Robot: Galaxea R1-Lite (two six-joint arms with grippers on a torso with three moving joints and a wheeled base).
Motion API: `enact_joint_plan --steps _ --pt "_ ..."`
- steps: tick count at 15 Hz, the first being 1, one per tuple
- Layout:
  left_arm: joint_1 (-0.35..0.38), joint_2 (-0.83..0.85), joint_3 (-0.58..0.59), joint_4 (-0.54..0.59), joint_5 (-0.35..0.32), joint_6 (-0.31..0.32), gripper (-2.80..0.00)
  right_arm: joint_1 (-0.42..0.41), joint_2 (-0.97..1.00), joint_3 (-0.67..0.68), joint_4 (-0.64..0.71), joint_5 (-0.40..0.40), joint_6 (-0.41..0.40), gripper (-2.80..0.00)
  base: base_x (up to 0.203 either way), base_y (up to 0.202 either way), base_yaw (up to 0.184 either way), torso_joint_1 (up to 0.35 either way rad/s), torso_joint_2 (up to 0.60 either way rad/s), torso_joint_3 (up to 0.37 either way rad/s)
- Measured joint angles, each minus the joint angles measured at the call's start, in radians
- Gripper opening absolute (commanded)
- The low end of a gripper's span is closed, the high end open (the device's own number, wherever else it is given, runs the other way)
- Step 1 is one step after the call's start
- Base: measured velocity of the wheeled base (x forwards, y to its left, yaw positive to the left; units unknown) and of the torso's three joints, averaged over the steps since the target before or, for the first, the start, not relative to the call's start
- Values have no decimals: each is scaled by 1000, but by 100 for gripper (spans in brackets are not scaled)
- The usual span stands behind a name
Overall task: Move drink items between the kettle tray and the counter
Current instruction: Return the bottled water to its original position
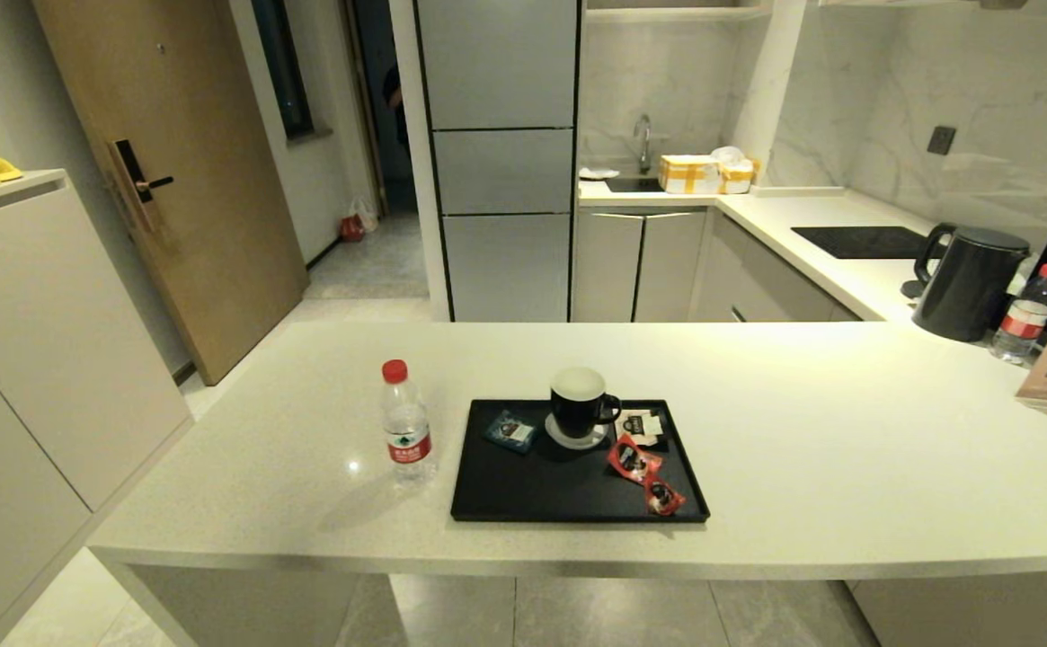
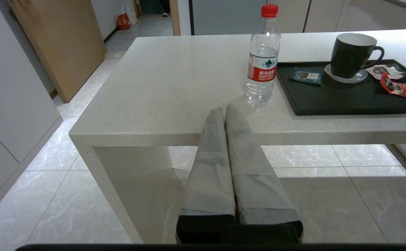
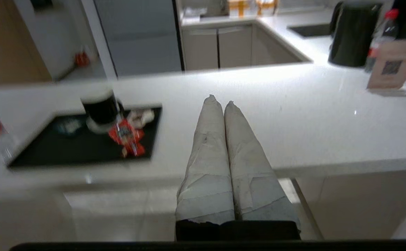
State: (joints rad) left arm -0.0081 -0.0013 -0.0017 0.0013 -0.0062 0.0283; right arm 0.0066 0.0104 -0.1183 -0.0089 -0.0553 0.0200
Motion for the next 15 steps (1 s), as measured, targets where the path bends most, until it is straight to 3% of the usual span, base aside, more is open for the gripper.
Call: enact_joint_plan --steps 3,7,10,13,15 --pt "0 0 0 -1 0 0 -280 0 -10 101 21 58 -69 -280 0 0 0 0 0 0" --pt "0 0 0 4 2 7 -280 1 -12 117 8 58 -46 -280 0 0 0 0 0 0" --pt "0 7 -40 69 1 20 -280 1 -12 118 7 58 -43 -280 0 0 0 0 0 0" --pt "1 112 -279 214 -2 9 -280 0 -12 118 7 58 -43 -280 0 0 0 0 0 0" --pt "0 289 -466 315 -2 -34 -280 1 -12 118 7 58 -43 -280 0 0 0 0 0 0"
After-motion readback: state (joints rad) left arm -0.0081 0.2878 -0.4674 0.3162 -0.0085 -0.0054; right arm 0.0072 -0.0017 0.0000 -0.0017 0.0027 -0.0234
